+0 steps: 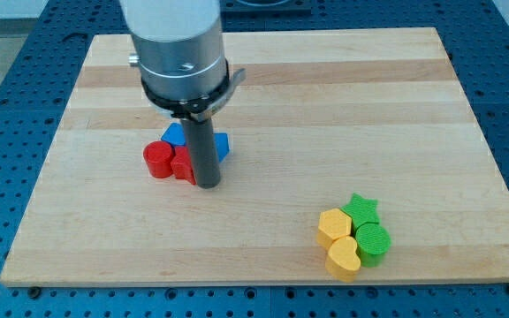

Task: Push the red star into the red circle

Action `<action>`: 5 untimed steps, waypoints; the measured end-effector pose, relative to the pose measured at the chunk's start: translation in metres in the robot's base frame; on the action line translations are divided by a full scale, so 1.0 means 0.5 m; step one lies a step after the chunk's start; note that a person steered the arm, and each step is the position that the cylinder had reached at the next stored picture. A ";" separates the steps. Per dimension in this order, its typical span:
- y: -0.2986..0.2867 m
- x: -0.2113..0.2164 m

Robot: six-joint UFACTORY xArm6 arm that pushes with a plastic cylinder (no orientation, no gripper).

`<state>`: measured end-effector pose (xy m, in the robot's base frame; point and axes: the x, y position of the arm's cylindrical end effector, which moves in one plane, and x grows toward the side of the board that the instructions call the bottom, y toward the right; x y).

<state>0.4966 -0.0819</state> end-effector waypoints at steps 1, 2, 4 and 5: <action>-0.032 -0.017; -0.068 -0.026; -0.123 -0.031; -0.093 -0.033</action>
